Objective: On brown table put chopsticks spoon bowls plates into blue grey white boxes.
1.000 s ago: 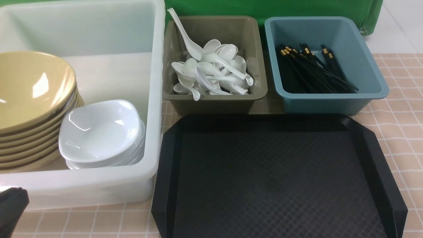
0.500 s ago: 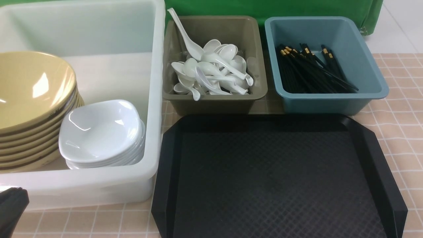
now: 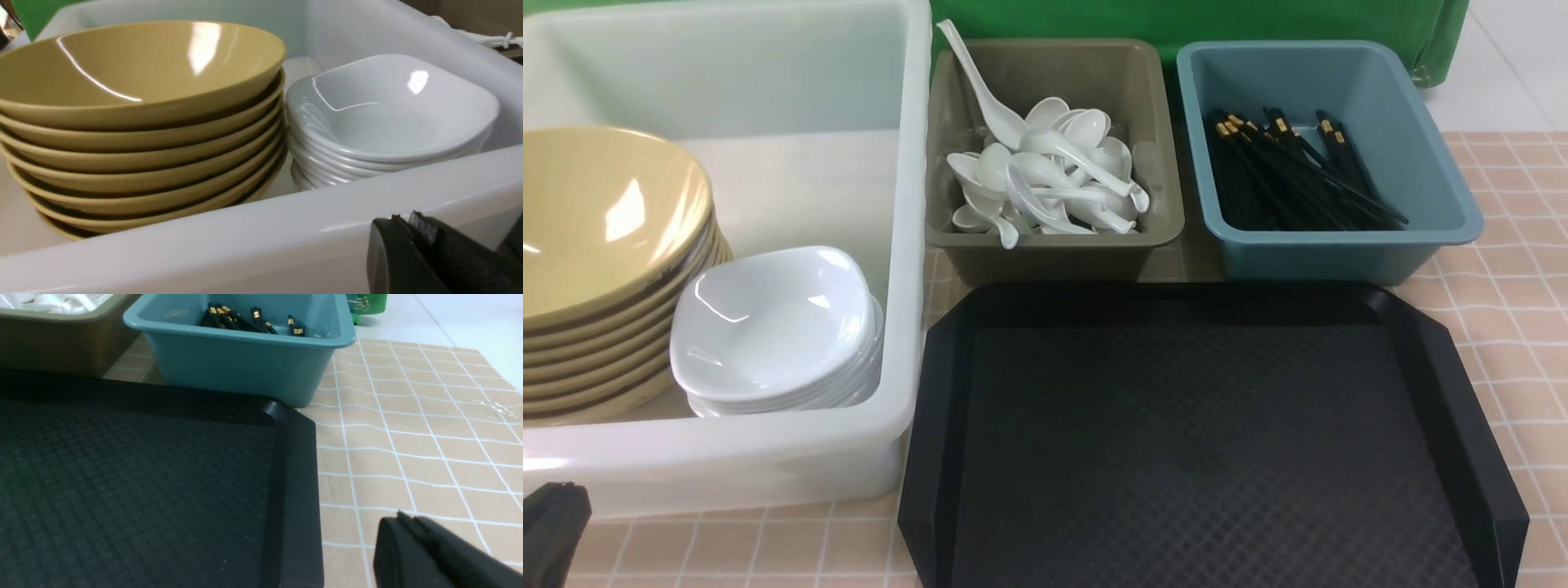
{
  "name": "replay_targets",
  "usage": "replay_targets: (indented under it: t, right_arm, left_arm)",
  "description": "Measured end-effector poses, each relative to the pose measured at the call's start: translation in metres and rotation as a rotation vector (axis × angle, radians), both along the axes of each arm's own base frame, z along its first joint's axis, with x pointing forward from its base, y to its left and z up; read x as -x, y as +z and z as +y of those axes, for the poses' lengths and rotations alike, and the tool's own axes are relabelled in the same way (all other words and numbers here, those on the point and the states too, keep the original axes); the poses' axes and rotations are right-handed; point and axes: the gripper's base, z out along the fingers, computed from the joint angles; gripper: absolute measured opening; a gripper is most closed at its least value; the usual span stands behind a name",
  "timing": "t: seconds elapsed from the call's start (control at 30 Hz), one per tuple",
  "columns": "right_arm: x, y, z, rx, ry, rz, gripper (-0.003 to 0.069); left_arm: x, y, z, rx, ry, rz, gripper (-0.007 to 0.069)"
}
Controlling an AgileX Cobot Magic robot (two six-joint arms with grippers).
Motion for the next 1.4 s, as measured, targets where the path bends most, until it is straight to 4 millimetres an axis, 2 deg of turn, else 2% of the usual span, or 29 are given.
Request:
replay_targets:
  t: [0.1, 0.17, 0.27, 0.43, 0.63, 1.4]
  right_arm:
    - [0.0, 0.0, 0.0, 0.0, 0.0, 0.0, 0.0055]
    - [0.0, 0.0, 0.0, 0.0, 0.0, 0.0, 0.0056]
    - [0.0, 0.0, 0.0, 0.0, 0.0, 0.0, 0.0061]
    - [0.0, 0.0, 0.0, -0.001, 0.0, 0.0, 0.0069]
    - [0.0, 0.0, 0.0, 0.0, 0.0, 0.0, 0.0074]
    - [0.0, 0.0, 0.0, 0.0, 0.0, 0.0, 0.0104]
  left_arm:
    - [-0.008, -0.022, 0.003, 0.079, 0.046, -0.046, 0.0006]
    - [-0.01, -0.029, 0.005, 0.103, 0.064, -0.072, 0.0006]
    - [-0.011, -0.033, 0.006, 0.122, 0.078, -0.072, 0.0006]
    - [-0.009, -0.043, 0.004, 0.172, 0.067, 0.044, 0.0006]
    - [-0.009, -0.044, 0.001, 0.186, 0.012, 0.063, 0.0006]
    - [-0.008, -0.044, 0.0, 0.187, 0.007, 0.064, 0.0006]
